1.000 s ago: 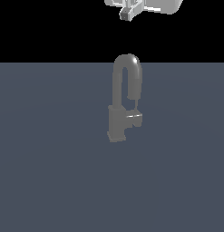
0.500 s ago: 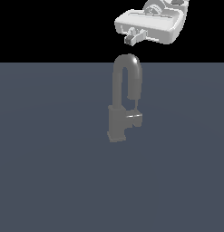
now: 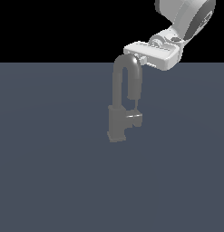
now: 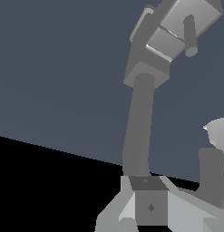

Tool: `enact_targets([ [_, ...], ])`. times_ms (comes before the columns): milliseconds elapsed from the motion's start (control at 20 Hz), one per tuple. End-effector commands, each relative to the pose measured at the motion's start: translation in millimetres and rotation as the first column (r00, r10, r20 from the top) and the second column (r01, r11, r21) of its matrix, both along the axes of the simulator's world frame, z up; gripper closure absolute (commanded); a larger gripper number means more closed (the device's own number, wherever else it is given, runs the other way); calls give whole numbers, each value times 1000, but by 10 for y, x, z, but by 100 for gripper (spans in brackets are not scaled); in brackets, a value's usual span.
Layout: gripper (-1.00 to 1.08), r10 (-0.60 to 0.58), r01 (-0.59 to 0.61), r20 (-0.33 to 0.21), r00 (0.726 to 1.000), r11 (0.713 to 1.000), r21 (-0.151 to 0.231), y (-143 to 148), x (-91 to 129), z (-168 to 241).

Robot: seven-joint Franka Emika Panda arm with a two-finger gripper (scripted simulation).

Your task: Turn on the faucet by rotating a designated handle.

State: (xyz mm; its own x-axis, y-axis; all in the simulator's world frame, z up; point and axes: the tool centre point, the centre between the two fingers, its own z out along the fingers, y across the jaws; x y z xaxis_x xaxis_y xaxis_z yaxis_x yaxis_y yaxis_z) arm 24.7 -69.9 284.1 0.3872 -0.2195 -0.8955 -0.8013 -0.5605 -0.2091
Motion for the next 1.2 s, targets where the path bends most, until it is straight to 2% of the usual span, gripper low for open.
enact_targets([
  [0, 108, -39, 41, -50, 998, 998, 38, -39, 63, -176],
  [250, 108, -115, 132, -155, 981, 985, 108, -101, 159, -552],
  [550, 108, -185, 237, -273, 944, 957, 170, -137, 217, -972],
  [850, 108, -229, 317, -360, 904, 926, 205, -135, 225, -1293],
  [1150, 108, -245, 349, -395, 886, 912, 216, -123, 219, -1423],
])
